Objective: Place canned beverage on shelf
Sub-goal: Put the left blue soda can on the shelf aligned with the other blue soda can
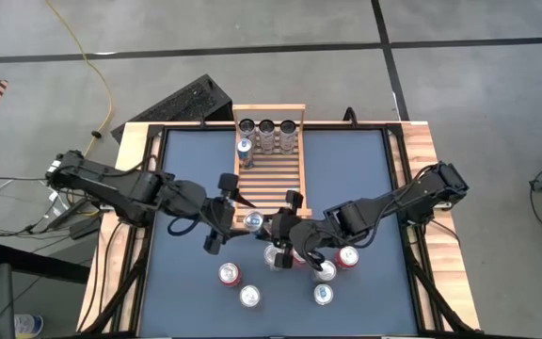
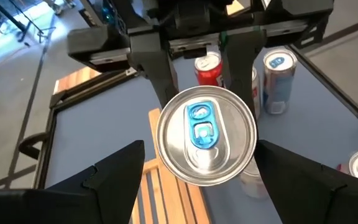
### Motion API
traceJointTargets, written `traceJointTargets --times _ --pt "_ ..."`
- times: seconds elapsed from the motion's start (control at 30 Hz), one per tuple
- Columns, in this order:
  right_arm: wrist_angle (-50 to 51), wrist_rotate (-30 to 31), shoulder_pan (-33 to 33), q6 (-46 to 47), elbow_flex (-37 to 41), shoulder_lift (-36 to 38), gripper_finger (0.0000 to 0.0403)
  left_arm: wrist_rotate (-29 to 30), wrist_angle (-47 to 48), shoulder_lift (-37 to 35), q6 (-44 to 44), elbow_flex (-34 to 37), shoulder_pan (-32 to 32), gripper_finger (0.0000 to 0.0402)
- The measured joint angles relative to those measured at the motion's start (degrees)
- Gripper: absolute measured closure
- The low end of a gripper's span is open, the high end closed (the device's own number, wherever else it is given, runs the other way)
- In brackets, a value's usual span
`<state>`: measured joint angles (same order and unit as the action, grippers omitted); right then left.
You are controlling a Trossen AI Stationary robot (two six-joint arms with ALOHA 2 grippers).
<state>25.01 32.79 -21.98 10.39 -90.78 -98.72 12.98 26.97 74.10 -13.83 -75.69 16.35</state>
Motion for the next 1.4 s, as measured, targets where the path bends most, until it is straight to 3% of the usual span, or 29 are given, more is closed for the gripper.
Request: traceJointTargets --times 0.63,1.4 --pt "0.2 -1.0 0.4 1.6 0.0 -3.8 0.0256 -5.1 2.5 1.0 2.5 0.0 -0.4 0.0109" --pt "1.4 -1.3 0.4 1.8 0.0 -3.7 0.0255 -4.7 4.5 1.0 3.9 0.0 -0.4 0.0109"
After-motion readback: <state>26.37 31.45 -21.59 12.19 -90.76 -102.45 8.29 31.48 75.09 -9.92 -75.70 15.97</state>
